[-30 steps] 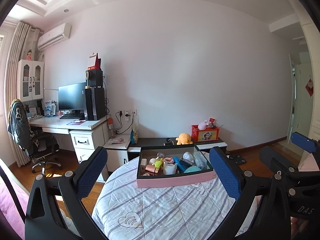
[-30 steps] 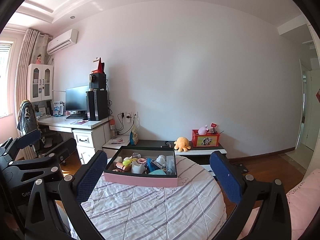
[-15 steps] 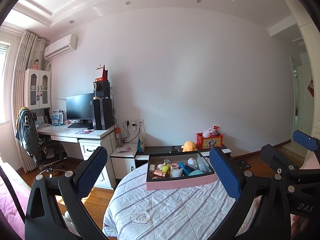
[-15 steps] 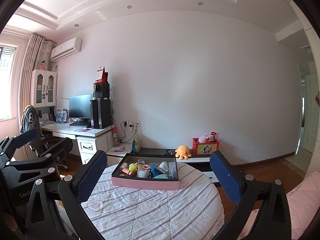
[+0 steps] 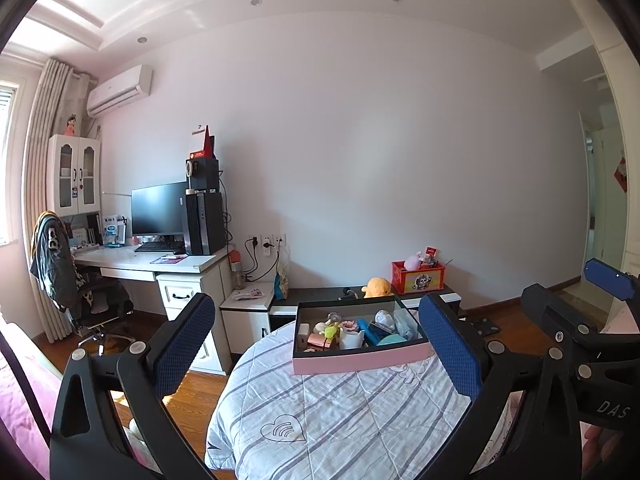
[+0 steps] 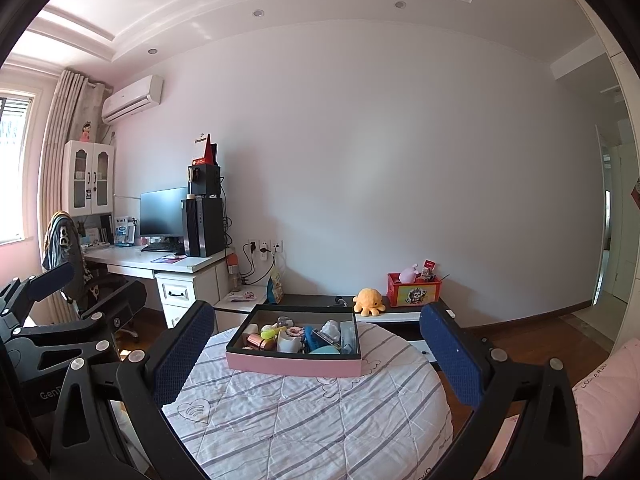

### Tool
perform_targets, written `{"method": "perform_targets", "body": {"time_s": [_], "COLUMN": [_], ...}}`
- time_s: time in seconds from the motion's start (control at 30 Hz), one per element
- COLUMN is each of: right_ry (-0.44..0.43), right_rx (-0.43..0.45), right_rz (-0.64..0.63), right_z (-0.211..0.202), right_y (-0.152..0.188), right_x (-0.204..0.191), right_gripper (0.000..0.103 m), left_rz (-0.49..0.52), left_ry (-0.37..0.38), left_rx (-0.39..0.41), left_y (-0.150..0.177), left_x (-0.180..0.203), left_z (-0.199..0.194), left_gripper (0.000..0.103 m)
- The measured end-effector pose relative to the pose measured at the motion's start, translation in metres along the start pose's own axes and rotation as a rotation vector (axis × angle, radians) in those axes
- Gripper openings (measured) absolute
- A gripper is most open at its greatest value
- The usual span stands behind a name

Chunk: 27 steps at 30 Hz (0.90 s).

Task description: Organize rigid objects

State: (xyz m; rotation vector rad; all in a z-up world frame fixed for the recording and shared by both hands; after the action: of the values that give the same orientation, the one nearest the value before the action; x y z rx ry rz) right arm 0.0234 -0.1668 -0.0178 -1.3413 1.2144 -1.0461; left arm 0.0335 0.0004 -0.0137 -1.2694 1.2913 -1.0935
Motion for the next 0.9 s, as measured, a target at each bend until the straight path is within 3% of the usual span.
{"method": "perform_targets", "body": {"time_s": [0.9], "right_ry": [-0.006], "right_rx": [-0.004], "right_rz": [-0.001], "right_z": [0.0009], "right_y": [0.0003], "right_x": [-0.0021], "right_gripper": [0.103], "left_rz": [-0.003], "left_ry": [-0.009], "left_rx": [0.020], "left_y": [0.0005], "left_x": [0.0016], "left_z": [0.0027], "left_gripper": [0.103]}}
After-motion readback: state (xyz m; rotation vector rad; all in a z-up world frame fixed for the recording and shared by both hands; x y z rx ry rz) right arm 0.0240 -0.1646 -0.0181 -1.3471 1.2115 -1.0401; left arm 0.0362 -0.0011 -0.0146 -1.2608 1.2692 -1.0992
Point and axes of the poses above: each gripper's, at about its wrist camera, not at the fingertips, and z roughly the way its jaws point, x to its right, y to its underside, the point moved 2 cm from there along z, roughly the way its jaws point, and after that the axes turned 3 degrees about -y, right-handed, at the moved point
